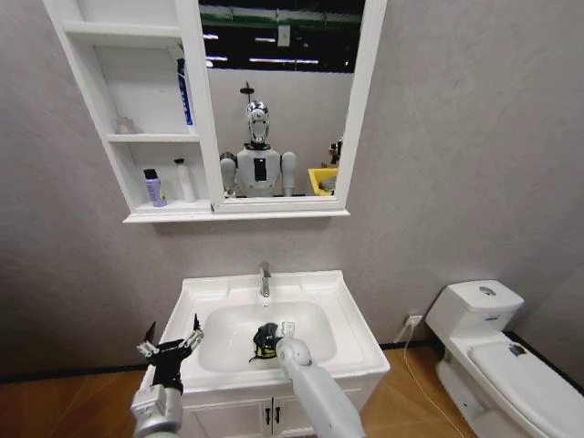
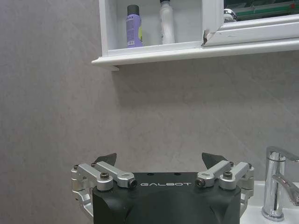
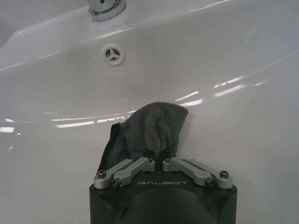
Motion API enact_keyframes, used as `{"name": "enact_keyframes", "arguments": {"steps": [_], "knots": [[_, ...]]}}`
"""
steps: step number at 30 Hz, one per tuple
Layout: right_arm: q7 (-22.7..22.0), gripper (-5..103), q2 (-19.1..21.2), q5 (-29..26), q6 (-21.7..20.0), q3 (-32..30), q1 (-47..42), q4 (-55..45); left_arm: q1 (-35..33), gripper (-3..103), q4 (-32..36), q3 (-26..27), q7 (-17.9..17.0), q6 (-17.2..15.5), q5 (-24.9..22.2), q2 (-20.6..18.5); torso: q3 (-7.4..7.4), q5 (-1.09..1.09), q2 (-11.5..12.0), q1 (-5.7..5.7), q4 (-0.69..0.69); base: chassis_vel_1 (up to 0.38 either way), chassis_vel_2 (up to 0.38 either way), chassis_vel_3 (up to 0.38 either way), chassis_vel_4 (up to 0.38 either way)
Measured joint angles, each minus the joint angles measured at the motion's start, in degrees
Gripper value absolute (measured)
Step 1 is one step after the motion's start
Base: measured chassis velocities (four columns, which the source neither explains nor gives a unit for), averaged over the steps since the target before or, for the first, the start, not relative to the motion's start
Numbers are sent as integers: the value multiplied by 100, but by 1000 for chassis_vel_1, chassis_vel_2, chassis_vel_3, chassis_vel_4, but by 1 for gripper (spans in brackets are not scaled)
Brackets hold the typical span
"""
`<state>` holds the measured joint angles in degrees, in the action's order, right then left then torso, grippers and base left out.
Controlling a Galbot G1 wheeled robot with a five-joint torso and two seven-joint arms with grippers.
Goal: Move facial cleanser and shampoo from washbasin to cabinet, then wipe washbasin with towel.
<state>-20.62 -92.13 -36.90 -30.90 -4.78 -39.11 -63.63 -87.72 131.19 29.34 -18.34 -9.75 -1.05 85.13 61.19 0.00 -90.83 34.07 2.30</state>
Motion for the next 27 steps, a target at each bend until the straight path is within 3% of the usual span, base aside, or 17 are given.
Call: {"name": "enact_keyframes", "arguments": {"steps": [6,22,27], "knots": [[-103,2,155,31,-68,-146,-149,-236,15,100,-10,-36,1,-5,0,-19,0,0,0,0,-1,0,0,0,0],[-207,2,1186,119,-238,-547,-657,-1467,115,100,-38,-136,1,-10,-40,-70,-1,0,-1,0,1,0,0,0,0],[80,2,1481,391,-132,-768,-597,-1828,164,100,-59,-216,1,-11,-58,-72,0,1,-1,0,1,0,0,0,0]]}}
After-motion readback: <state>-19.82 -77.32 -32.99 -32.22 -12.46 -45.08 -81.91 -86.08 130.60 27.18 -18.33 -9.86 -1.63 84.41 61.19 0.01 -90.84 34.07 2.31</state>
